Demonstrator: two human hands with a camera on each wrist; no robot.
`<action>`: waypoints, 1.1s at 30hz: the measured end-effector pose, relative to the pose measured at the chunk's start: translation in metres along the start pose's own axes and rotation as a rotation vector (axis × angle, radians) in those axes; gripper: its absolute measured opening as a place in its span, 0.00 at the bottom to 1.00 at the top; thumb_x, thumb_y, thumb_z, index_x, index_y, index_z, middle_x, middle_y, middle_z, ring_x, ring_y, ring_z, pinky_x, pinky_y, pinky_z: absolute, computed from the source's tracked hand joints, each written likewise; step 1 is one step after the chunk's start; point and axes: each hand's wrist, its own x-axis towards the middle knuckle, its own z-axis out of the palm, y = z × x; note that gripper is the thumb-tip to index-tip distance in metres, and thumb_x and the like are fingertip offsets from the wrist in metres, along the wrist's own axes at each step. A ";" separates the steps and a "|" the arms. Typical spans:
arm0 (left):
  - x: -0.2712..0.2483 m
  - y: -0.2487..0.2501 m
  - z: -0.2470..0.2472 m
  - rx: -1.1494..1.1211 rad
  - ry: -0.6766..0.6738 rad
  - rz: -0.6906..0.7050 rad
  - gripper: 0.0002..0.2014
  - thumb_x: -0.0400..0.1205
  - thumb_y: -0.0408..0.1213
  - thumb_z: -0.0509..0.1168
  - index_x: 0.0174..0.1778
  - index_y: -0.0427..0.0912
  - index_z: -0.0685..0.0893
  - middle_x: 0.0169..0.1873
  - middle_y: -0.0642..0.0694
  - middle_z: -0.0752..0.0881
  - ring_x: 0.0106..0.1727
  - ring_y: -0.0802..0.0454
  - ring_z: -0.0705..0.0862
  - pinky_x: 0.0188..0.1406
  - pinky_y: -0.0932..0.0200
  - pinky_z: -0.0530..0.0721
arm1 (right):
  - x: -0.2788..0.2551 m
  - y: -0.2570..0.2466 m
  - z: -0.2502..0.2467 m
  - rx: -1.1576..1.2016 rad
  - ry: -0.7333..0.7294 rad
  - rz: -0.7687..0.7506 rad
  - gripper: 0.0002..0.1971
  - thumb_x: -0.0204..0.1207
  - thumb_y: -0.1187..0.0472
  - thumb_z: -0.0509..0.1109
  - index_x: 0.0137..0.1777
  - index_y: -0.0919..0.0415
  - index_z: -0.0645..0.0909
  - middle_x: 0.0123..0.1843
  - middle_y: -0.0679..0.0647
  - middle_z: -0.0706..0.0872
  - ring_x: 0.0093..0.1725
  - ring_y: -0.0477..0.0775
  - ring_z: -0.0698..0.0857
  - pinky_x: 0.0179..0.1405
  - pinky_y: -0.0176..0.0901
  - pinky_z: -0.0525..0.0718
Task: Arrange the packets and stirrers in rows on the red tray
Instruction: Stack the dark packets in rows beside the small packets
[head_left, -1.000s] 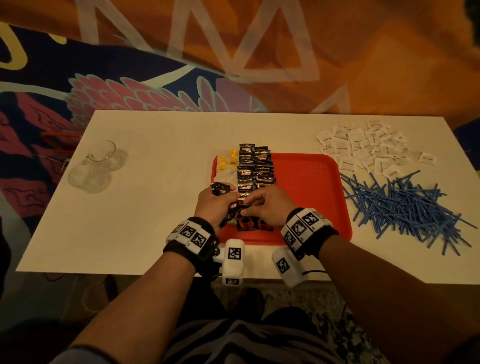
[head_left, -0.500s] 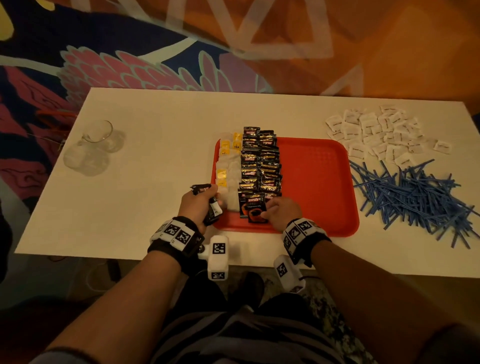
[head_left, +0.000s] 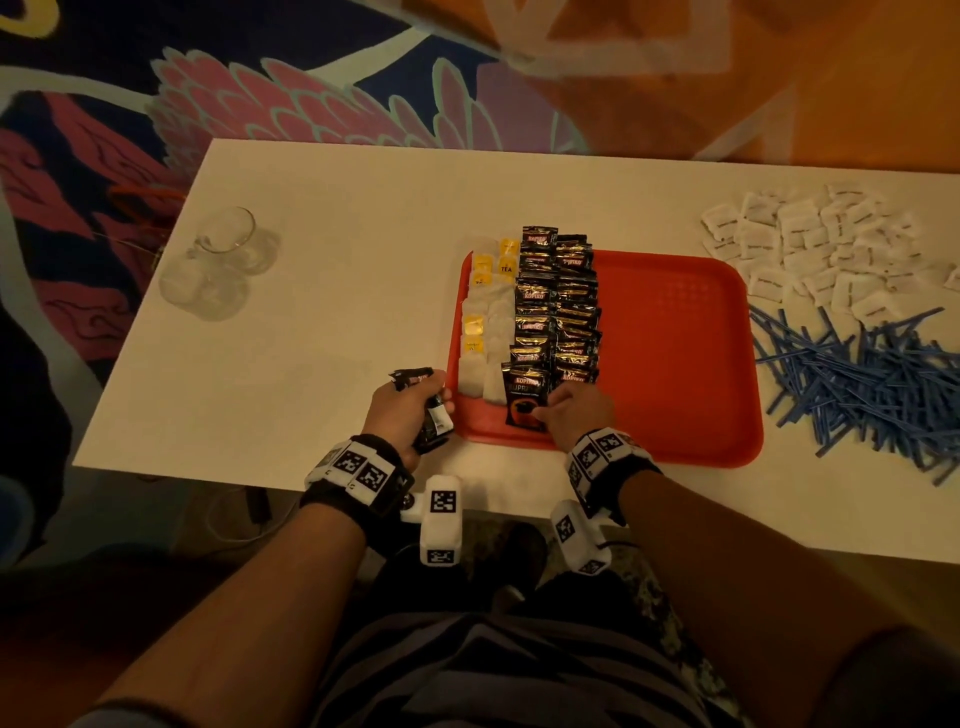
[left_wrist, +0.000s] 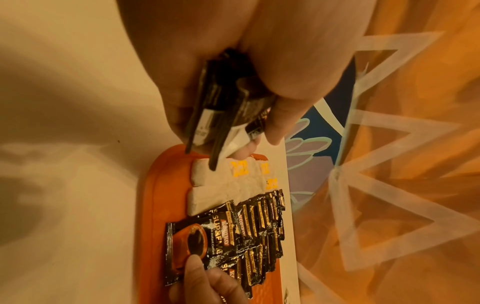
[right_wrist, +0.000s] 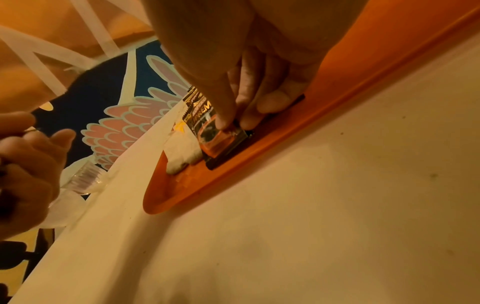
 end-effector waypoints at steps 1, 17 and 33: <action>0.000 0.000 0.001 0.007 -0.002 -0.003 0.04 0.83 0.36 0.70 0.45 0.40 0.85 0.31 0.44 0.86 0.29 0.49 0.85 0.27 0.55 0.85 | -0.001 0.000 -0.001 -0.003 0.004 -0.003 0.08 0.71 0.59 0.81 0.41 0.55 0.83 0.44 0.49 0.85 0.36 0.41 0.82 0.26 0.30 0.77; -0.004 0.005 0.029 -0.044 -0.048 -0.051 0.08 0.83 0.29 0.64 0.55 0.35 0.86 0.41 0.40 0.89 0.38 0.45 0.89 0.32 0.54 0.86 | -0.016 -0.004 -0.034 0.001 0.073 -0.164 0.04 0.75 0.56 0.76 0.45 0.53 0.83 0.36 0.40 0.83 0.35 0.38 0.81 0.28 0.30 0.73; -0.026 0.032 0.068 0.149 -0.206 0.160 0.17 0.73 0.36 0.79 0.57 0.38 0.89 0.49 0.37 0.92 0.52 0.36 0.91 0.59 0.32 0.86 | -0.043 -0.063 -0.080 0.432 -0.346 -0.233 0.12 0.71 0.60 0.81 0.51 0.59 0.84 0.44 0.53 0.89 0.35 0.45 0.84 0.31 0.39 0.81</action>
